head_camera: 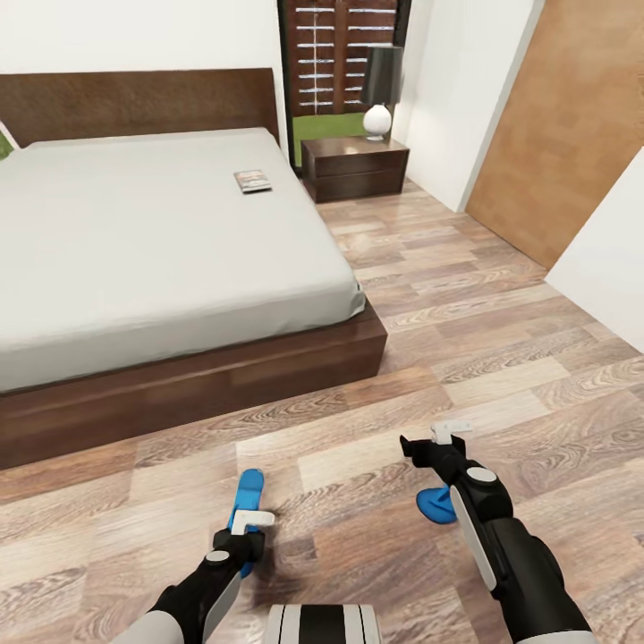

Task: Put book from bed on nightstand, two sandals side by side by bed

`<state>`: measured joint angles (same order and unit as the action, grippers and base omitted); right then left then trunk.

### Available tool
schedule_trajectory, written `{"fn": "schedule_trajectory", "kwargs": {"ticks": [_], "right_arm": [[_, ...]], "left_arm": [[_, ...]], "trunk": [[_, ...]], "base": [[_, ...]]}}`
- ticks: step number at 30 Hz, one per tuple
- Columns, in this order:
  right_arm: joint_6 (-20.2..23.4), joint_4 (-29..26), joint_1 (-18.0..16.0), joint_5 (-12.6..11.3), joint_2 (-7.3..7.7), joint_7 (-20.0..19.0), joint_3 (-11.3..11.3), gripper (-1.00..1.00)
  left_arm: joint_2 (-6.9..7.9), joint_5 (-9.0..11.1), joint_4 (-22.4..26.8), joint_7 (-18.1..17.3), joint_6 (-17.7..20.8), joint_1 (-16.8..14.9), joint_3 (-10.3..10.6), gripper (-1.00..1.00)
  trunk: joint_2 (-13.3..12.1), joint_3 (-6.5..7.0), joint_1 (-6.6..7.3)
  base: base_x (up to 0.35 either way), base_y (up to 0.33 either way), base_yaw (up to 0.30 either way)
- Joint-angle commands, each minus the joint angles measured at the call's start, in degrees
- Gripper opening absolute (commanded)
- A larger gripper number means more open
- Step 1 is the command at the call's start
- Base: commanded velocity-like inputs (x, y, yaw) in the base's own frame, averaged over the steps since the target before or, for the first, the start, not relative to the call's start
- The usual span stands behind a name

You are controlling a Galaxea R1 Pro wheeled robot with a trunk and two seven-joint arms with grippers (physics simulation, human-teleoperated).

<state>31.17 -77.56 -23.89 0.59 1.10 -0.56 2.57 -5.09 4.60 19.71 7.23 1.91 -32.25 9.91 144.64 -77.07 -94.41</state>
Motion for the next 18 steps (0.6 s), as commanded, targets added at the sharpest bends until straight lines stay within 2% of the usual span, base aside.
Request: {"fn": "schedule_trajectory", "kwargs": {"ticks": [1,5,9,18], "right_arm": [[0.29,0.44,-0.02,0.07,0.04,-0.06,0.08,1.0],[0.09,1.88,-0.02,0.13,-0.01,-0.02,0.17,1.0],[-2.2,6.78,-0.02,0.17,-0.04,0.07,0.17,1.0],[-4.99,12.33,-0.02,0.11,0.09,0.17,-0.07,1.0]], "left_arm": [[0.06,0.49,0.07,0.41,0.2,0.0,0.47,-1.0],[0.17,0.49,0.07,0.41,0.23,0.0,0.5,-1.0],[0.36,0.5,0.02,0.41,0.27,0.04,0.22,-1.0],[0.6,0.6,-0.07,0.46,-0.06,0.11,-0.03,-1.0]], "trunk": [[0.0,0.19,0.03],[-0.05,1.08,0.14],[-0.11,1.96,0.24],[-0.23,3.96,0.47]], "base": [[0.0,0.0,0.0],[0.0,0.0,0.0],[0.0,0.0,0.0],[0.0,0.0,0.0]]}}
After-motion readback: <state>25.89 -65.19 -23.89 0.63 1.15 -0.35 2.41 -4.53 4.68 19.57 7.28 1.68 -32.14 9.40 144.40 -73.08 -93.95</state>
